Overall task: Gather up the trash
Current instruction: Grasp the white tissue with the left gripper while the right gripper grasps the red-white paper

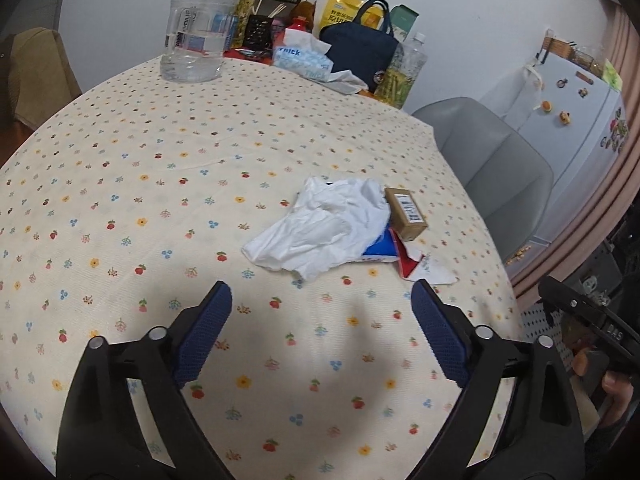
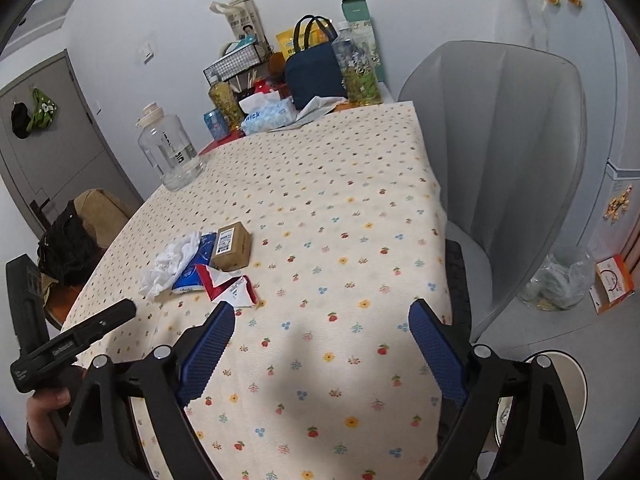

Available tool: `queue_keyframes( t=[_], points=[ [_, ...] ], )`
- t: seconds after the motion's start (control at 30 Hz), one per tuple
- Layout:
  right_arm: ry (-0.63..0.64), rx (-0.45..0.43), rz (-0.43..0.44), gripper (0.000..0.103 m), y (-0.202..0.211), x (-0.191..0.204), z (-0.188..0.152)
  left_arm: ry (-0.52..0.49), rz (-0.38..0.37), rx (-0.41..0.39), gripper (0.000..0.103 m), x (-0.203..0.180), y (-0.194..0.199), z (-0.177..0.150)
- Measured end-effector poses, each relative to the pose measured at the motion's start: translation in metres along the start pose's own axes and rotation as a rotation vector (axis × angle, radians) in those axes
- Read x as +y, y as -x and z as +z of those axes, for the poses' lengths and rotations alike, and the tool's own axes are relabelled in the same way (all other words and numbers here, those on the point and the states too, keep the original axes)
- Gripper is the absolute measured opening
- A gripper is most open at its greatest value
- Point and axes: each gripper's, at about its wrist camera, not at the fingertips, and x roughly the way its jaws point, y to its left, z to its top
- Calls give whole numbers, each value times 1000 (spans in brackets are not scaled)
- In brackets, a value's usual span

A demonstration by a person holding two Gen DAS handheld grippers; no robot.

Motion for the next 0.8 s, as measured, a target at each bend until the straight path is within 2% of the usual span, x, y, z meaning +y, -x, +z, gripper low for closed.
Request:
queue_keyframes(
  t=[0.07,0.4,0.47,0.5,0.53,0.57,0.63,0.67,0.8],
  points=[
    [1,8,7,87,-3,1,-1,12,3,-2,82,4,-3,2],
    [6,34,25,86,-16,4,5,36,0,9,81,10,-26,20],
    [14,34,27,86,-18,6,7,52,-14,20,76,11,-32,22],
    [20,36,29,86,-19,9,9,56,-14,27,70,11,-35,22],
    [25,36,30,86,-20,11,10,62,-10,37,58,12,-38,22],
    [32,37,31,86,-20,14,11,69,-2,37,38,13,-38,22],
    [47,39,34,86,-22,20,12,80,-7,55,10,16,-39,21],
    [54,41,36,86,-22,23,13,82,-7,57,5,17,-37,21],
    [83,54,43,86,-29,34,13,92,-12,10,4,25,-15,20]
  ],
)
